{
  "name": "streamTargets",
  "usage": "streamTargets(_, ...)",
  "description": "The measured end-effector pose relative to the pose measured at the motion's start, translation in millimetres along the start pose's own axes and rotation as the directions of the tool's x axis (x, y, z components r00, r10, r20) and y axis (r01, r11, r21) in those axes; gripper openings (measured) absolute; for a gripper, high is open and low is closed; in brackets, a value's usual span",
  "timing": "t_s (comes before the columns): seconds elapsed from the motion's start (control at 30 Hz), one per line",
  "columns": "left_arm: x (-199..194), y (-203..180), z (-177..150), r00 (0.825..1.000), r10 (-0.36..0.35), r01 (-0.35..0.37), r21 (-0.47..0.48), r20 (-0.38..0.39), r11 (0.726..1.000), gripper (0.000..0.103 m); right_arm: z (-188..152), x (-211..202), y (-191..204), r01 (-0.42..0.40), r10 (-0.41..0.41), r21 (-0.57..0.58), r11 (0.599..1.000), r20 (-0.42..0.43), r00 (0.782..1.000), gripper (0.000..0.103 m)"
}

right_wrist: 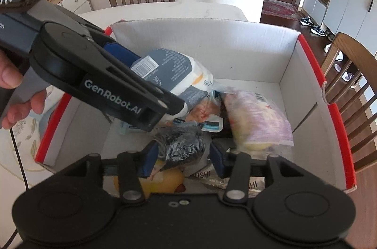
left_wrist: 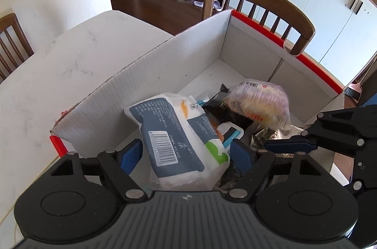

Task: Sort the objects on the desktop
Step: 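Open the left gripper to drop the bag while the right releases the black packet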

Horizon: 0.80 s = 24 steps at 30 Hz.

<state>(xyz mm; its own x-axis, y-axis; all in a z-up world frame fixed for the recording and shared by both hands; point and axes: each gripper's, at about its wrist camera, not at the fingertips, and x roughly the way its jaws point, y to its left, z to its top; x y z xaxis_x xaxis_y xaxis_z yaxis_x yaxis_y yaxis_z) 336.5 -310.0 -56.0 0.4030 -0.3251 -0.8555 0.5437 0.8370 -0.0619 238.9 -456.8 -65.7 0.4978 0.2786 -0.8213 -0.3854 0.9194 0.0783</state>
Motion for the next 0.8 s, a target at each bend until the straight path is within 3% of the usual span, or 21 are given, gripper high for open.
streamTargets(0.8,-66,-17,-17,0.992,-0.034,0.036,-0.012,0.122,0.999,0.081,-3,-55,1,0.034,-0.032,-0.011,0.999,0.09,0.995,0.054)
